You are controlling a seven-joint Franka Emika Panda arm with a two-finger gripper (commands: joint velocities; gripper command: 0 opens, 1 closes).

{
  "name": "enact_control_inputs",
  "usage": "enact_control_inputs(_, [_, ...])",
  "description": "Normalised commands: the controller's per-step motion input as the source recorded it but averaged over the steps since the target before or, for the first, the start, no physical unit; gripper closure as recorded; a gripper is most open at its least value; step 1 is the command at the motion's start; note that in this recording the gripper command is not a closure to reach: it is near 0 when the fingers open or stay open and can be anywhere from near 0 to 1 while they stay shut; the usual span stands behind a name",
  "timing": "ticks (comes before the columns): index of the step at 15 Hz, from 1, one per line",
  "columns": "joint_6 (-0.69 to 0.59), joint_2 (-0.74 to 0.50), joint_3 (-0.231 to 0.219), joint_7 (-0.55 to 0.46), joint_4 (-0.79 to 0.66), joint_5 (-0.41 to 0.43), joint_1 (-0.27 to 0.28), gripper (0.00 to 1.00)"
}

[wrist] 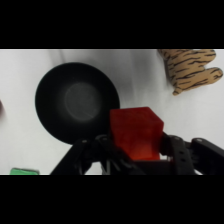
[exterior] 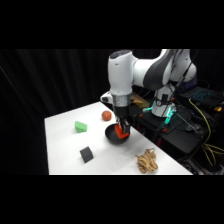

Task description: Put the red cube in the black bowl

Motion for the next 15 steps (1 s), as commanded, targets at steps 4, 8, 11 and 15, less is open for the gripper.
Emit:
enact_control_inputs(4, [0.48,-0.24,-0.052,-0.09,-0.43,-0.11,-0.206,1.0])
enact_control_inputs(8, [0.45,0.0,-0.081,-0.05,-0.22,-0.044,-0.167,1.0])
enact_control_inputs(11, [0.41,0.15,-0.047,-0.1,-0.06,0.1,-0.084,1.0])
enact_control_inputs(15, [0.31,0.21,0.012,-0.13,0.05,0.222,0.002,1.0])
